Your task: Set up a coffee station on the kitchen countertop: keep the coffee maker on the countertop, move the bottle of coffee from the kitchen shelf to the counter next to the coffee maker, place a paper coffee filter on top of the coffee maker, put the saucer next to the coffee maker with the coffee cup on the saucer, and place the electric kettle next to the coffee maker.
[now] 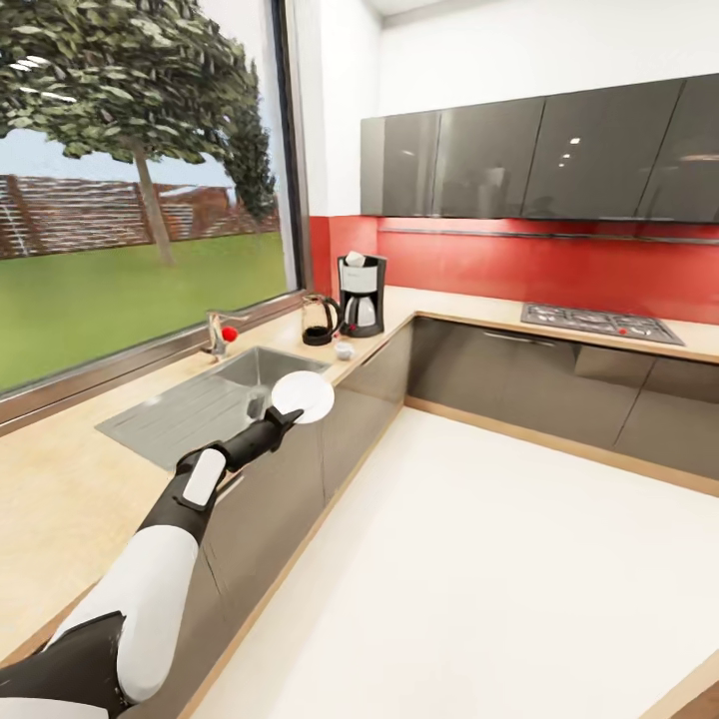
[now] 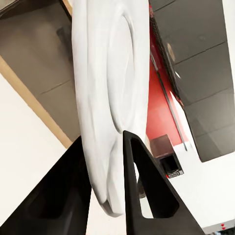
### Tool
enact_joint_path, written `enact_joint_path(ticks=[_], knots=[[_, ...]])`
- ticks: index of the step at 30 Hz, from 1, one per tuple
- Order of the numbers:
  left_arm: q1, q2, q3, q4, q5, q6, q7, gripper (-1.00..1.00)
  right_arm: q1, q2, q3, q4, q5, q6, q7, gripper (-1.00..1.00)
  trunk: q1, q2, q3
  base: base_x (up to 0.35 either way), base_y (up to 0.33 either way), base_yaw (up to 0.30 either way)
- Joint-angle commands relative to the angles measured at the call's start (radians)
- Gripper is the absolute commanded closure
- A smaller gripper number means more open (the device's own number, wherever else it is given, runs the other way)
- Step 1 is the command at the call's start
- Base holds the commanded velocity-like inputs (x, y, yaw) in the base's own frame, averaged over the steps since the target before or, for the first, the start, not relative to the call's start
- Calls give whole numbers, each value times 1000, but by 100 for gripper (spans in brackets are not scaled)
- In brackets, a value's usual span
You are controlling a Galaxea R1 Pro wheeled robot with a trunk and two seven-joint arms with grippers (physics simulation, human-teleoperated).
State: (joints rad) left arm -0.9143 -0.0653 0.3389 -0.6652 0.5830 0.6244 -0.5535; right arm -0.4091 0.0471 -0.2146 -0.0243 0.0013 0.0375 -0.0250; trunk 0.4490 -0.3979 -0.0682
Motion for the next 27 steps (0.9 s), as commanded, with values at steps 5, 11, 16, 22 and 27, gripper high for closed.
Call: enact_joint_path(ticks=[5, 11, 16, 22, 27], knots=[[-2, -1, 5, 1, 0, 6, 0, 100, 0, 0, -5, -3, -1, 4, -5, -100, 1, -2, -2, 285, -138, 0], [-2, -2, 6, 6, 0, 5, 0, 100, 0, 0, -5, -3, -1, 4, -6, -100, 1, -2, -2, 308, -103, 0], [-2, -2, 8, 10, 1, 5, -1, 100, 0, 0, -5, -3, -1, 4, -6, -100, 1, -2, -2, 309, -108, 0], [-2, -2, 9, 10, 1, 5, -2, 100, 0, 0, -5, -3, -1, 4, -6, -100, 1, -2, -2, 309, -122, 0], [-2, -2, 9, 11, 1, 5, -2, 100, 0, 0, -5, -3, -1, 4, -6, -100, 1, -2, -2, 309, -124, 0]])
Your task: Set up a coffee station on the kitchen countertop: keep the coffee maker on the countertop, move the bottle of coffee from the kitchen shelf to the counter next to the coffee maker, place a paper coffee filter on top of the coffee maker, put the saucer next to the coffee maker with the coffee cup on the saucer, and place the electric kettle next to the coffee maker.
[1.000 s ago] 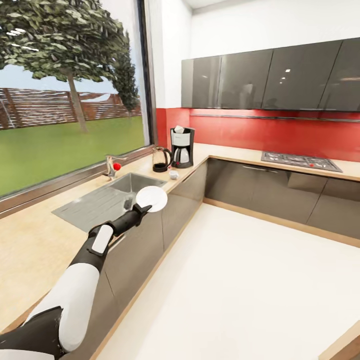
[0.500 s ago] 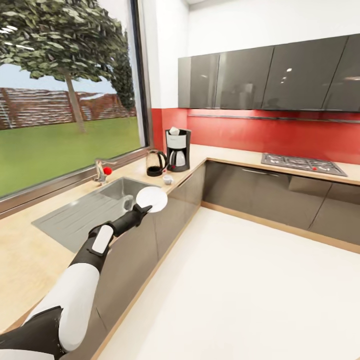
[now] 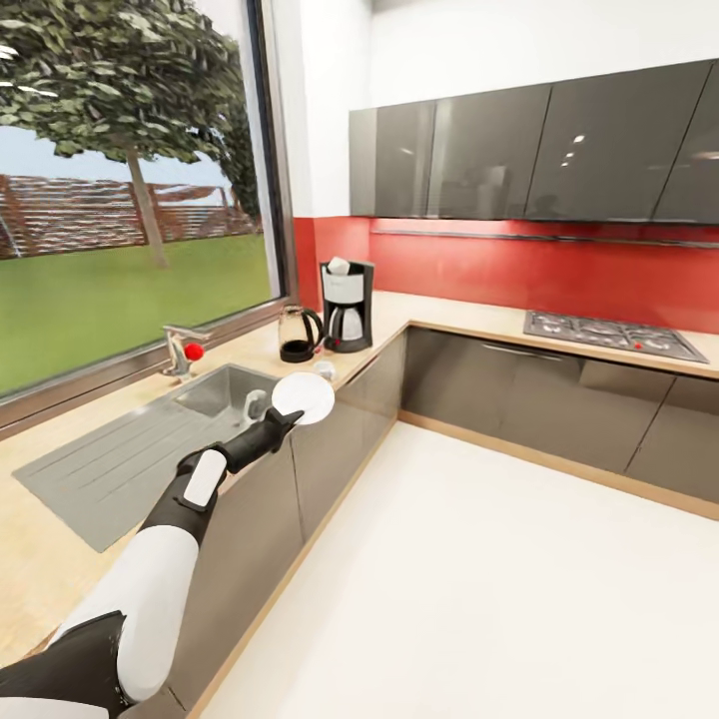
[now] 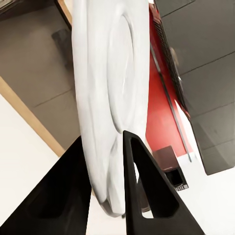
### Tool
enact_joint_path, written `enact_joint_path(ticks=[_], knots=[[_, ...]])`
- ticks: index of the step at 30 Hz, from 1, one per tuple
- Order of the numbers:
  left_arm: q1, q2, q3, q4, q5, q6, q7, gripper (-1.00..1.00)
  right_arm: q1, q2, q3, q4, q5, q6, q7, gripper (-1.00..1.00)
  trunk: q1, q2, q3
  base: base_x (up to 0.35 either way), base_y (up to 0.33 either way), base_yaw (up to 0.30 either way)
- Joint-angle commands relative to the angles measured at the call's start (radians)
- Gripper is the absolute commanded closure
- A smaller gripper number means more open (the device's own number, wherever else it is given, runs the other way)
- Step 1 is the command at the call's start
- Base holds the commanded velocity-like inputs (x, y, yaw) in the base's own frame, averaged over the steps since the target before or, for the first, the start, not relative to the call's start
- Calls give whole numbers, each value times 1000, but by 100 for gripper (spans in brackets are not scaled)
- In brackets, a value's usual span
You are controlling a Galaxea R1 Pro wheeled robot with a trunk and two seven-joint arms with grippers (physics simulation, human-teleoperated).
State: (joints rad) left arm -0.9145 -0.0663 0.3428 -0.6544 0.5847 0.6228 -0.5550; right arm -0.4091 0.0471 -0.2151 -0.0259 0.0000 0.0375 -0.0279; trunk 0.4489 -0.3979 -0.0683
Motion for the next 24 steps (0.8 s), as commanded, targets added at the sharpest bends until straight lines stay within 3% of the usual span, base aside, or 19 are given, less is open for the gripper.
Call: enact_joint_path(ticks=[1, 11, 24], knots=[[-1, -1, 5, 0, 0, 6, 0, 100, 0, 0, -4, -2, 0, 4, -3, -100, 1, -2, -2, 305, -128, 0], [0, -1, 5, 1, 0, 5, 0, 100, 0, 0, -4, -2, 0, 4, -3, -100, 1, -2, -2, 265, -164, 0], [0, -1, 7, -2, 0, 5, -1, 100, 0, 1, -4, -2, 0, 4, -3, -100, 1, -2, -2, 153, -240, 0]])
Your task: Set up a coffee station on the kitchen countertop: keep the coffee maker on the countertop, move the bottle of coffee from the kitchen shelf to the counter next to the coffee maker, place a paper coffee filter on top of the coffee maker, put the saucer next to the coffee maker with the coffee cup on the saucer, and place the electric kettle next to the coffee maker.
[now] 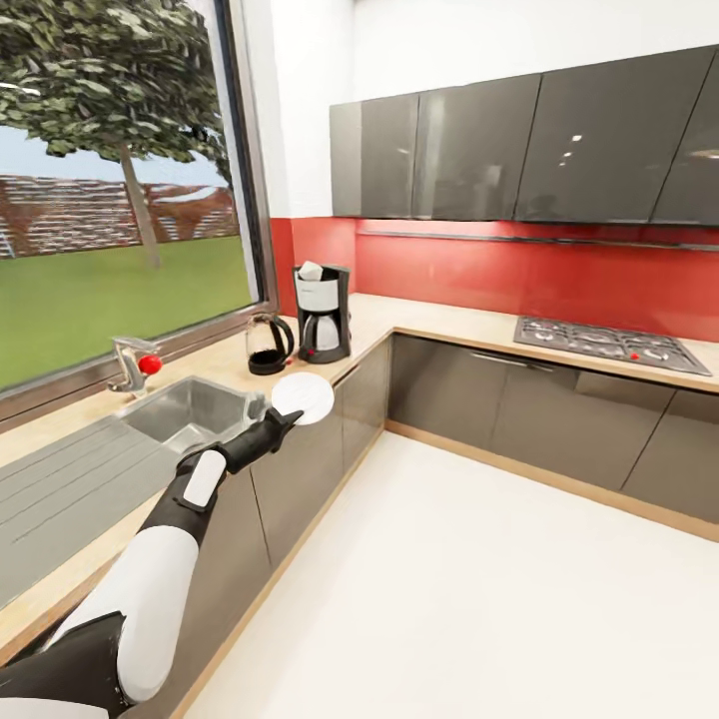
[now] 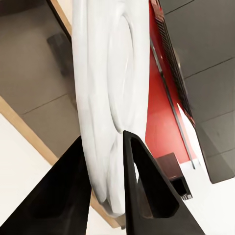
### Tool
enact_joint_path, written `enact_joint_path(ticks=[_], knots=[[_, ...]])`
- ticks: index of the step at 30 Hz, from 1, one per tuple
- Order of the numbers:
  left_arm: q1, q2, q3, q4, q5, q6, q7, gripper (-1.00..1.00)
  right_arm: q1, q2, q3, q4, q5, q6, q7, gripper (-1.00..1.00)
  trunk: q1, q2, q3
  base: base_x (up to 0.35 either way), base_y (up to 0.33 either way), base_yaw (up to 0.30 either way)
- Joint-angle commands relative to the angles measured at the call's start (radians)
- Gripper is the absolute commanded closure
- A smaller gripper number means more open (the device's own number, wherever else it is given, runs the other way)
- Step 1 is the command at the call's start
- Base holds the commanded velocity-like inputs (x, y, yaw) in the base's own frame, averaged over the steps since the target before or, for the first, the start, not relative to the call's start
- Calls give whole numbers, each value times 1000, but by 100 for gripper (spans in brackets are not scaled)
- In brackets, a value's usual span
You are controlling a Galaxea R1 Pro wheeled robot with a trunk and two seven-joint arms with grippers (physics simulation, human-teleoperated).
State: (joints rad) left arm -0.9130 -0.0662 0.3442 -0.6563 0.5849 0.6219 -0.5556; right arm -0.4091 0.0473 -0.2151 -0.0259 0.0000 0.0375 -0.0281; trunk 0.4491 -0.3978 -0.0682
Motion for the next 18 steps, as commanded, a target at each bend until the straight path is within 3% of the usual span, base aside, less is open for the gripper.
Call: enact_joint_path(ticks=[1, 9, 18], knots=[[-1, -1, 6, 0, 0, 6, 0, 100, 0, 0, -4, -2, 0, 4, -3, -100, 1, -2, -2, 160, -242, 0], [-1, 0, 7, -6, 0, 8, 0, 100, 0, 0, -4, -2, 0, 4, -3, -100, 1, -2, -2, 200, -219, 0], [-1, 0, 7, -6, 0, 9, 0, 100, 0, 0, -4, -2, 0, 4, -3, -100, 1, -2, -2, 305, -87, 0]])
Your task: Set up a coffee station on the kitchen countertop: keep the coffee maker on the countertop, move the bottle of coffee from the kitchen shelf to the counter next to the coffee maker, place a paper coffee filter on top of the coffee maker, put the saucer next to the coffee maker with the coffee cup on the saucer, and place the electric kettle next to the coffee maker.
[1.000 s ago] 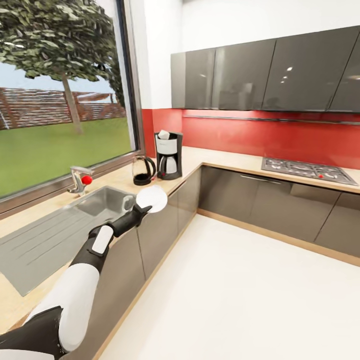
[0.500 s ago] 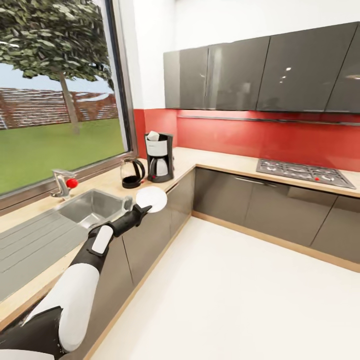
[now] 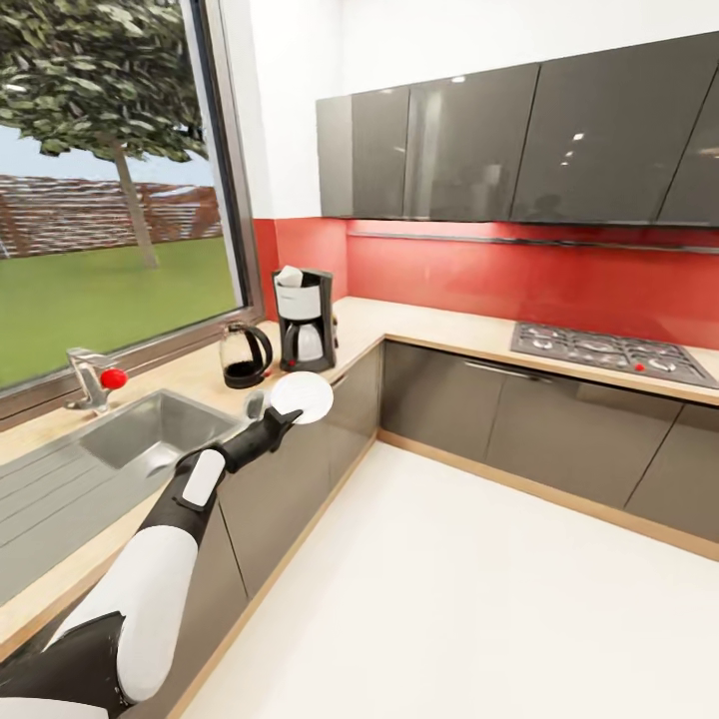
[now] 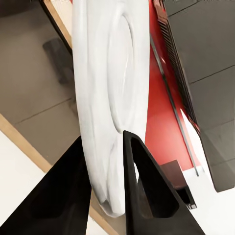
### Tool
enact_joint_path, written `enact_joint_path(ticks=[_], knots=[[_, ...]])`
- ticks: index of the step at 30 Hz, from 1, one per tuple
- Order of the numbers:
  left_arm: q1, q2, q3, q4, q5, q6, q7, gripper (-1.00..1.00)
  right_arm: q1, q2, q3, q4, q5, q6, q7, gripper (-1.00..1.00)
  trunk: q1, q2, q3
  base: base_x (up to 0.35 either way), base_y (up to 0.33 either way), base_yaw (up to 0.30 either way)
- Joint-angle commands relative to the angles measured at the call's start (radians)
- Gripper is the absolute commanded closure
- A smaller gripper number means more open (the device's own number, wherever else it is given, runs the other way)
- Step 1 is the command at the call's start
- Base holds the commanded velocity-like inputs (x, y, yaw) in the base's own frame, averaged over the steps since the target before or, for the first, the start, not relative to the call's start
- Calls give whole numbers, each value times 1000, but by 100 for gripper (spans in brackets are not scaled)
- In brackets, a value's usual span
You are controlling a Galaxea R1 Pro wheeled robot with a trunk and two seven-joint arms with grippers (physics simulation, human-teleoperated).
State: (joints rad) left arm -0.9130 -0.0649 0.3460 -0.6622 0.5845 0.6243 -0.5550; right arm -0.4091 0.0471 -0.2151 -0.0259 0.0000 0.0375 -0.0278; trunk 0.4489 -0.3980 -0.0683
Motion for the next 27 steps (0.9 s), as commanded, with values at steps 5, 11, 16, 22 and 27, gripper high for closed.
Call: enact_joint_path(ticks=[5, 11, 16, 22, 27], knots=[[-1, -1, 5, 1, 0, 6, 0, 100, 0, 1, -4, -1, 0, 4, -3, -100, 1, -2, -2, 321, -11, 0], [-2, -1, 4, 1, -1, 5, 0, 100, 0, 0, -3, -1, 3, 3, -3, -100, 1, -2, -2, 323, -1, 0], [-1, -1, 4, 2, -1, 5, 0, 100, 0, 0, -3, 0, 5, 2, -3, -100, 1, -2, -2, 319, -31, 0], [-1, -2, 2, 2, -1, 4, 0, 100, 0, 0, -3, 0, 5, 4, -2, -100, 1, -2, -2, 286, -150, 0], [-1, -4, 1, 7, -1, 3, 0, 100, 0, 0, -3, -1, 4, 4, -1, -100, 1, -2, -2, 277, -165, 0]])
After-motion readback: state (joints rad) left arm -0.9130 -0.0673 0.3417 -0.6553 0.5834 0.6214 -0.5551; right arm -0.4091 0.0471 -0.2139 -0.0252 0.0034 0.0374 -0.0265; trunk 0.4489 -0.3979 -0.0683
